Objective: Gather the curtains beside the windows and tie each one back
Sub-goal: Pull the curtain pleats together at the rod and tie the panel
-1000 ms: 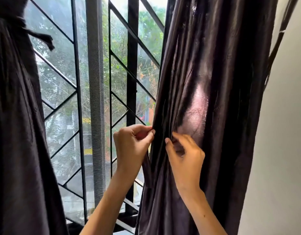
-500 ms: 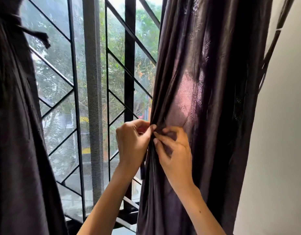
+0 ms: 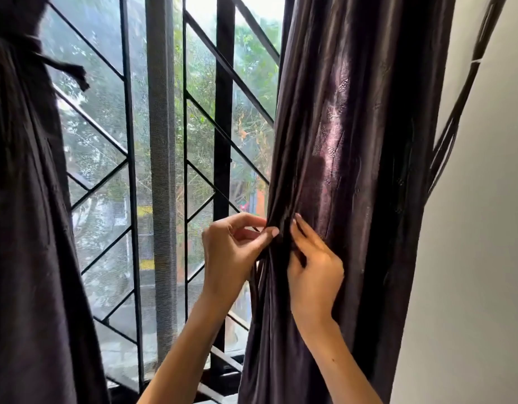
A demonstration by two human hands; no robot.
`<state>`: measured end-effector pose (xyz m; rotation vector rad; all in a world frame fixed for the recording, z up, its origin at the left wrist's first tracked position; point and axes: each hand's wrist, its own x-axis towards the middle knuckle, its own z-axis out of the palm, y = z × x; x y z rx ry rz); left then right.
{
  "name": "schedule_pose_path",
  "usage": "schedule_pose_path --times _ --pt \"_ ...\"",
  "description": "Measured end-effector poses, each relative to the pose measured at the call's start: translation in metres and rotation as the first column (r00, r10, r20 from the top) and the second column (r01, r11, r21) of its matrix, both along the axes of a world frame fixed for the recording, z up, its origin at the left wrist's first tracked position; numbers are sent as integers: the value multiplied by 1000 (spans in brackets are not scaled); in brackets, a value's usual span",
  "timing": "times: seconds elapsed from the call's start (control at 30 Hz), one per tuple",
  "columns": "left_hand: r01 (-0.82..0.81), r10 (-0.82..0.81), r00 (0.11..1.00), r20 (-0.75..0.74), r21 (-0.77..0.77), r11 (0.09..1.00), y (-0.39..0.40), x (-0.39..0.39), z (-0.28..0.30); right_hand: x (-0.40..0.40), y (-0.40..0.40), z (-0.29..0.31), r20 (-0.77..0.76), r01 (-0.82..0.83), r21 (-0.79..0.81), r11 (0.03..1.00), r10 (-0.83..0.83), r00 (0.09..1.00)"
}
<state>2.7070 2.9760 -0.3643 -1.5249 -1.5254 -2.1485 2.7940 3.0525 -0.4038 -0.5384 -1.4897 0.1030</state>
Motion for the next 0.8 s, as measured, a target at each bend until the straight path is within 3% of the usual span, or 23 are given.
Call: schedule_pose_path --times 0.17,0.4,0.63,0.8 --pt "-38 40 998 -44 33 999 -3 -2 -1 2 -11 -6 65 -155 11 988 154 986" --pt "-270 280 948 -152 83 959 -2 3 -1 6 -18 -5 -78 -247 39 968 249 965" --pt "-27 32 997 -71 64 998 -3 3 -5 3 -11 -4 38 -350 -62 935 352 935" --pt "-91 93 995 -28 61 994 1 2 1 5 -14 -3 126 -369 -93 925 379 917"
